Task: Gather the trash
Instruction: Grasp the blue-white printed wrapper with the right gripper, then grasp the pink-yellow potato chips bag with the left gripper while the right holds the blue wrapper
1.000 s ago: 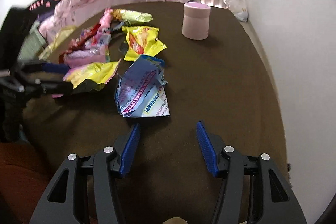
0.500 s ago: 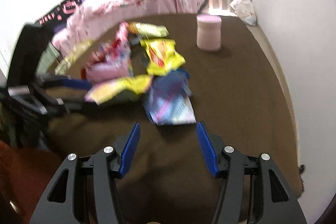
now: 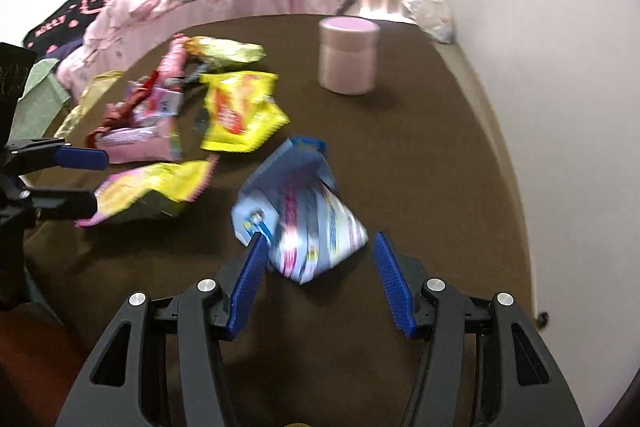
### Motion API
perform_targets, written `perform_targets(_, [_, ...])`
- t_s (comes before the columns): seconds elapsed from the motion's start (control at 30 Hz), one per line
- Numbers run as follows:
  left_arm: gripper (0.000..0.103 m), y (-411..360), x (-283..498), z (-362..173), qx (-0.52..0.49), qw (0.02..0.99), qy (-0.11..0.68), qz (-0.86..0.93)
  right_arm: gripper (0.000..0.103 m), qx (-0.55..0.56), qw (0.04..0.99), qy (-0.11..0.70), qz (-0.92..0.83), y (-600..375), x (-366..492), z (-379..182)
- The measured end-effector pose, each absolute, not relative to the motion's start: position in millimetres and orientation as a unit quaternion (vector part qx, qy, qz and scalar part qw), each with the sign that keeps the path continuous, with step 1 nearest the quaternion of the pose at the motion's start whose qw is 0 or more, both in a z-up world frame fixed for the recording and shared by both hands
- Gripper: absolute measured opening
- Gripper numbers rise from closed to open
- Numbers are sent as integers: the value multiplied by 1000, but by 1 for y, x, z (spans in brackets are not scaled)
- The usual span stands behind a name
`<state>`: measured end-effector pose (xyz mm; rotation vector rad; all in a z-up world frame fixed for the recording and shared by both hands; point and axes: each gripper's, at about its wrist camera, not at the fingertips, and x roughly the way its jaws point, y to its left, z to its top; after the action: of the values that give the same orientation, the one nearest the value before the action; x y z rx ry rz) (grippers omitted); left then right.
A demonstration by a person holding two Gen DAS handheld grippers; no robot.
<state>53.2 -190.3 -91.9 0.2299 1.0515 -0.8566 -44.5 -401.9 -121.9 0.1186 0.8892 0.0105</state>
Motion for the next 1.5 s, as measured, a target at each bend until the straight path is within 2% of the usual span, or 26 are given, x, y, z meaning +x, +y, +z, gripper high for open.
perform_targets(0.2, [76, -209, 55, -102, 152, 769, 490, -381, 53, 123, 902, 414, 25, -422, -58, -127])
perform_targets(0.27, [62, -211, 51, -102, 167, 778, 487, -360, 53, 139, 900, 412, 35, -423, -59, -127])
perform_targets(0.33, [58, -210, 50, -101, 174, 787, 486, -339, 53, 132, 898, 417, 40, -421, -56, -125])
perform_targets(0.5, [58, -203, 50, -99, 141, 793, 496, -323, 53, 160, 915, 369, 18, -420, -46, -108])
perform_targets(0.7, [58, -198, 49, -97, 124, 787, 506, -330, 52, 169, 899, 404, -21, -421, -14, -122])
perform_targets(0.77, [58, -198, 50, -97, 120, 786, 507, -333, 27, 163, 898, 409, -12, -418, -10, -125])
perform_targets(0.87, [58, -197, 50, -97, 119, 786, 507, -334, 13, 143, 902, 408, -5, -412, -12, -123])
perform_targets(1.17, [60, -193, 50, -92, 72, 754, 519, -396, 9, 124, 912, 390, -1, -417, -29, -108])
perform_targets(1.5, [60, -216, 33, -99, 186, 768, 486, -374, 9, 128, 920, 371, -13, -427, -43, -99])
